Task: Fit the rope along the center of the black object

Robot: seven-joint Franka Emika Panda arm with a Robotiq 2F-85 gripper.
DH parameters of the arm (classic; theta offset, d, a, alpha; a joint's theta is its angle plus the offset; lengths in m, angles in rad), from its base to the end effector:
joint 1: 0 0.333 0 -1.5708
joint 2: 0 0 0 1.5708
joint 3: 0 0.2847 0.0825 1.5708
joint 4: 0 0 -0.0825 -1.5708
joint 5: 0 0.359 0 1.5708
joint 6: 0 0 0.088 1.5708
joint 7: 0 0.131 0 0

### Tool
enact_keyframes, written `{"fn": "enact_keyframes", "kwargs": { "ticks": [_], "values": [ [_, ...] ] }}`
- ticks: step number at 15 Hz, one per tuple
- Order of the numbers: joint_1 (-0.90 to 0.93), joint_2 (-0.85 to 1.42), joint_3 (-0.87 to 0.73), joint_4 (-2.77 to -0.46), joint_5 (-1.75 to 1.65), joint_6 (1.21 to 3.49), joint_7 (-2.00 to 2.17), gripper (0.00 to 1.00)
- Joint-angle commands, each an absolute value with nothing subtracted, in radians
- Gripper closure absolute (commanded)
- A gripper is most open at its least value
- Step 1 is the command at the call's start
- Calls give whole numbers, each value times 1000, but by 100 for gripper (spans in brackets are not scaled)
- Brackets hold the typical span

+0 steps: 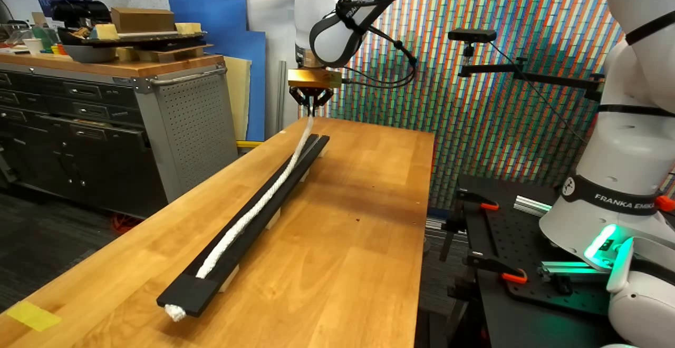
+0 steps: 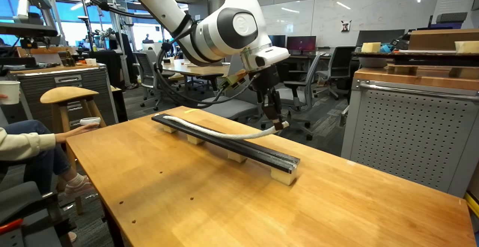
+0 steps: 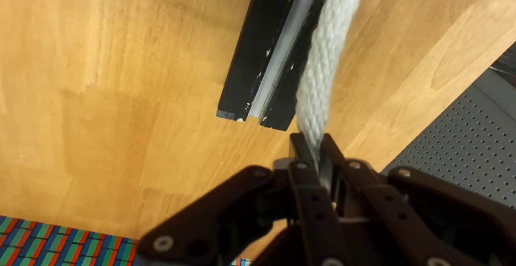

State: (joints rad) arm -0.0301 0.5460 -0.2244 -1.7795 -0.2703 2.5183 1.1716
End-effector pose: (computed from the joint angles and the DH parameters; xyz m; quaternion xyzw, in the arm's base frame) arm 0.6304 -0.1548 0.2441 0.8189 -0.5469 0.1512 0.0868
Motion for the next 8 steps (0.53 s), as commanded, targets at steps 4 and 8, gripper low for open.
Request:
{"fn": "enact_keyframes", "kwargs": {
  "ticks": [4, 8],
  "values": [
    [-21, 604, -266, -1695, -238, 2499, 1162, 97],
    [-26, 620, -266, -1680, -216, 2496, 1154, 97]
  ]
}}
